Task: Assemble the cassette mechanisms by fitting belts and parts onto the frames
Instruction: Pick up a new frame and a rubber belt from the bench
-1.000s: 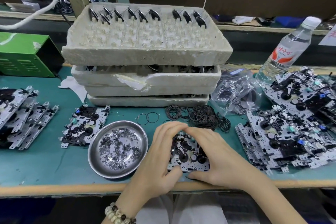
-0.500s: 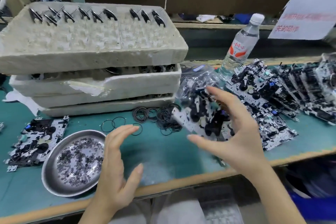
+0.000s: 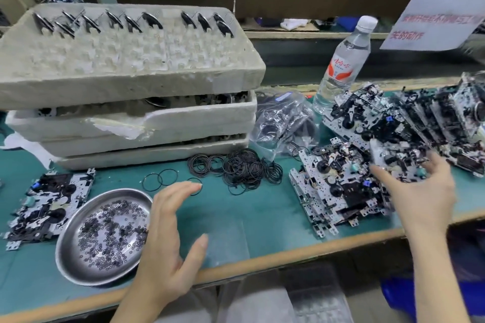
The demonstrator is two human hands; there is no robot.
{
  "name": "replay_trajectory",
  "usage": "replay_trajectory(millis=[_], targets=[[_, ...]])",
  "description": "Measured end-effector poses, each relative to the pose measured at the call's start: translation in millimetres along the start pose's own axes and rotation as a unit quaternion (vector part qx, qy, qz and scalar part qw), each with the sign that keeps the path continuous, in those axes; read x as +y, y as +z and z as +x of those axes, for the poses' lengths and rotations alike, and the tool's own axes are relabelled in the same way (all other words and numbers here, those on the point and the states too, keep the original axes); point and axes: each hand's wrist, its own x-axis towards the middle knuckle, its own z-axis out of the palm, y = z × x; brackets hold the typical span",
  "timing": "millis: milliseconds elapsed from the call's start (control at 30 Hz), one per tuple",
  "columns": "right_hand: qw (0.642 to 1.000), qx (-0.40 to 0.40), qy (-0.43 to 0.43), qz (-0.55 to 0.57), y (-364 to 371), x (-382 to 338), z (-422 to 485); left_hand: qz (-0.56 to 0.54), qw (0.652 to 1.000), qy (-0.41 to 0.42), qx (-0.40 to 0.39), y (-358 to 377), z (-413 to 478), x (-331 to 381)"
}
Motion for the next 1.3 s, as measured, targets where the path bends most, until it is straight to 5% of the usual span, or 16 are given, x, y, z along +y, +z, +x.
replay_trajectory(millis=[233, 433, 567, 733, 900, 1067, 1200, 1300], targets=[[0.991, -0.062, -0.043, -0.109, -6, -2, 0, 0.007, 1.0, -0.009, -0.001, 1, -3, -5], [0.991, 0.019, -0.135, 0.014, -23, -20, -20, 0.026, 1.0, -0.009, -0.003, 2, -2, -5], [0.937, 0.059, -0.342, 0.03, -9, -54, -49, 0.037, 0.999, -0.01, -0.002, 2, -2, -4], [0.849, -0.025, -0.526, -0.04, 55, -81, -107, 0.064, 0.998, -0.006, 0.008, 3, -2, -4], [0.86, -0.003, -0.493, -0.13, 98, -82, -120, 0.075, 0.997, -0.009, 0.016, 3, 1, 4], [0.886, 0.003, -0.454, -0.095, 102, -78, -119, 0.053, 0.996, -0.069, 0.03, -19, 14, 19], [0.906, -0.025, -0.422, 0.004, 96, -73, -120, 0.207, 0.97, -0.114, 0.05, -64, 23, 11], [0.911, -0.017, -0.403, 0.09, 91, -74, -127, 0.399, 0.898, -0.17, 0.071, -97, 25, -7]])
